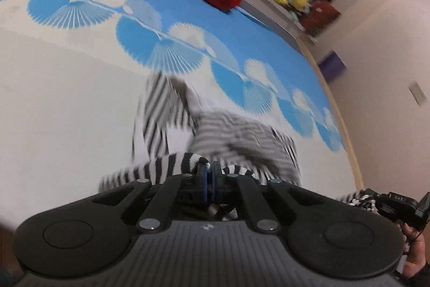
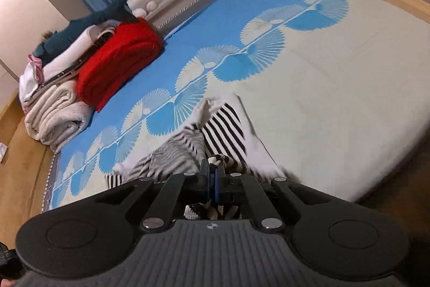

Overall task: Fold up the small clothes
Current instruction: 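Lay the folded hem down and open both tools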

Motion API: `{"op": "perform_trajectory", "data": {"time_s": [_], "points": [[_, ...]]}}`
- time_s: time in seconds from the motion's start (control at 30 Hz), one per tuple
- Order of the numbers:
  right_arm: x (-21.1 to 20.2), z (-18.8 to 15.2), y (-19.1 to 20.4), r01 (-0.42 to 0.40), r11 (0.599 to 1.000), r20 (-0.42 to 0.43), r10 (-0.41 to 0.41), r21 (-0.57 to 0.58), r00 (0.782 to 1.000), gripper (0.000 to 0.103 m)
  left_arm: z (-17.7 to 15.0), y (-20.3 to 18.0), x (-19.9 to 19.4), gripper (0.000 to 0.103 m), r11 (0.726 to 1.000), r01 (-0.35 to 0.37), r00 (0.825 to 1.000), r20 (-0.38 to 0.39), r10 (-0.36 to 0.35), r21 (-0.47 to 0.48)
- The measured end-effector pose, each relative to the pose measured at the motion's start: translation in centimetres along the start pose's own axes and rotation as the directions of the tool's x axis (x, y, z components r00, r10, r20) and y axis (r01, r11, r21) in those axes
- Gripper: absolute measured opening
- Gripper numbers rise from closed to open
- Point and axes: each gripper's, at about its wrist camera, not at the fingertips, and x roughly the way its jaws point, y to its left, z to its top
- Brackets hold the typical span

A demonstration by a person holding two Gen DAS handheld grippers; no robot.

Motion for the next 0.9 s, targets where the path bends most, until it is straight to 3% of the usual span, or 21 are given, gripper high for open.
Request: {"op": "perform_trajectory", "data": {"time_s": [0.1,0.13,0.17,0.2,0.27,0.33,0.4,0.43,0.47,0.57,0.67,0.8,0.83,0.87,0.9], "points": [[7.2,4.6,1.5,0.030,0.999,-0.024,-0.029,0.011,0.999,0.004,4.6,2.2,5.6,0.006,0.996,-0.014,1.000,-0.006,0.014,-0.085],[10.1,6.2,1.7,0.048,0.999,-0.035,-0.048,0.015,0.998,0.005,5.9,3.5,7.9,0.014,0.991,-0.032,0.999,-0.026,0.029,-0.127],[12.8,7.3,1.6,0.073,0.997,-0.040,-0.072,0.032,0.997,0.015,6.7,4.6,9.5,0.022,0.984,-0.052,0.997,-0.057,0.043,-0.171],[14.9,8.1,1.5,0.093,0.995,-0.041,-0.092,0.030,0.995,0.027,7.2,5.8,10.6,0.022,0.974,-0.068,0.995,-0.085,0.050,-0.217],[18.8,8.6,0.9,0.138,0.990,-0.088,-0.138,-0.002,0.987,0.036,7.6,6.5,10.9,0.022,0.976,-0.049,0.997,-0.071,0.035,-0.213],[20.0,8.1,-0.2,0.172,0.985,-0.074,-0.171,0.011,0.982,0.039,7.8,5.8,10.1,0.026,0.991,-0.061,0.998,-0.040,0.056,-0.119],[20.2,6.9,-1.1,0.117,0.993,-0.037,-0.118,-0.036,0.992,0.045,8.0,4.7,10.1,0.046,0.998,-0.069,0.998,-0.013,0.069,0.007],[20.7,6.4,-1.6,0.127,0.989,-0.052,-0.131,-0.069,0.990,0.045,8.0,4.3,10.7,0.055,0.993,-0.092,0.996,-0.009,0.093,0.074],[21.6,6.3,-1.8,0.170,0.981,-0.100,-0.180,-0.096,0.979,0.046,7.7,3.8,11.3,0.057,0.988,-0.113,0.993,-0.009,0.114,0.109],[22.8,6.5,-1.4,0.155,0.960,-0.055,-0.172,-0.231,0.984,0.058,6.7,2.6,13.9,0.063,0.963,-0.138,0.985,-0.070,0.158,0.233],[24.7,5.8,-0.1,0.135,0.912,-0.075,-0.177,-0.386,0.981,0.062,5.8,1.1,16.3,0.069,0.911,-0.160,0.971,-0.104,0.214,0.381],[27.4,4.2,1.5,0.107,0.829,-0.106,-0.197,-0.549,0.975,0.060,4.7,0.6,18.5,0.065,0.849,-0.192,0.953,-0.111,0.280,0.493],[28.2,3.7,1.7,0.119,0.802,-0.110,-0.225,-0.586,0.968,0.057,4.4,0.6,18.8,0.049,0.837,-0.197,0.950,-0.113,0.292,0.510],[28.8,3.5,1.9,0.121,0.784,-0.124,-0.244,-0.609,0.962,0.040,4.4,0.6,19.1,0.024,0.830,-0.196,0.948,-0.116,0.296,0.522],[29.0,3.3,2.0,0.113,0.775,-0.133,-0.246,-0.622,0.960,0.017,4.4,0.6,19.0,0.014,0.831,-0.174,0.952,-0.126,0.280,0.529]]}}
